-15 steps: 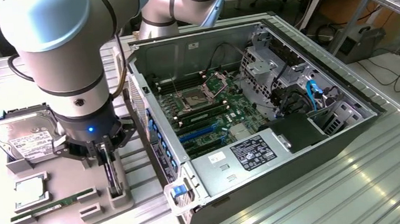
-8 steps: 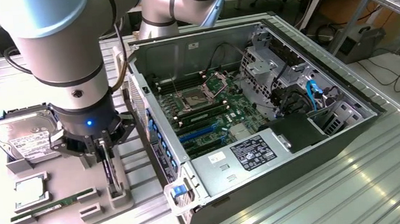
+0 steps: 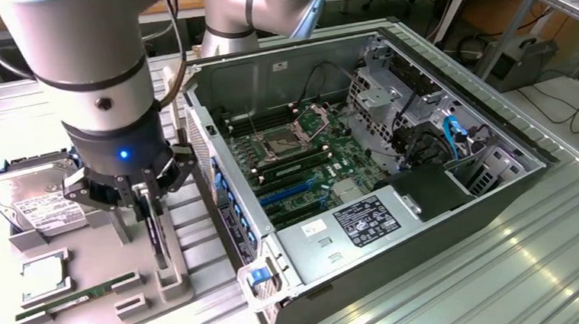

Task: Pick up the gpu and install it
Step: 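Pick up the gpu and move the gpu toward the slot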

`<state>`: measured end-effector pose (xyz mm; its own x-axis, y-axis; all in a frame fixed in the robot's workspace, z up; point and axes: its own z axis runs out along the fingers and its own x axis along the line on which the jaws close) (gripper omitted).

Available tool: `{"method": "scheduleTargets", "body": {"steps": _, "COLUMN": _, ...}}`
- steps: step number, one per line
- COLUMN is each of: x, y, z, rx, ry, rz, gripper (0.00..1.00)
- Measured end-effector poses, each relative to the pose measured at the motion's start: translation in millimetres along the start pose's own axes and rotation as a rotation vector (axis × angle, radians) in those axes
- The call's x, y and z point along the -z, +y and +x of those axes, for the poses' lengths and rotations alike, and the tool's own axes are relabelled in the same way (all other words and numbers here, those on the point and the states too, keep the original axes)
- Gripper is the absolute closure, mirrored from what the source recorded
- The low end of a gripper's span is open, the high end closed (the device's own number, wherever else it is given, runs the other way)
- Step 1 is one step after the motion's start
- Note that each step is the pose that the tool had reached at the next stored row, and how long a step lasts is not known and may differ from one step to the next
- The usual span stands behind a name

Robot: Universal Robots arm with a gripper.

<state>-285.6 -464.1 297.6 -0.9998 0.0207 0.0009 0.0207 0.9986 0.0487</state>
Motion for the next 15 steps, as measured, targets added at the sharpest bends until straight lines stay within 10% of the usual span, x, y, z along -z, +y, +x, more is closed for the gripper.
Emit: {"method": "scheduleTargets", "body": {"steps": 15, "x": 83.6, "y": -4.5, "z": -23.4, "rx": 0.000, "ry": 0.0041, "rz": -0.0059, "gripper": 0.74}}
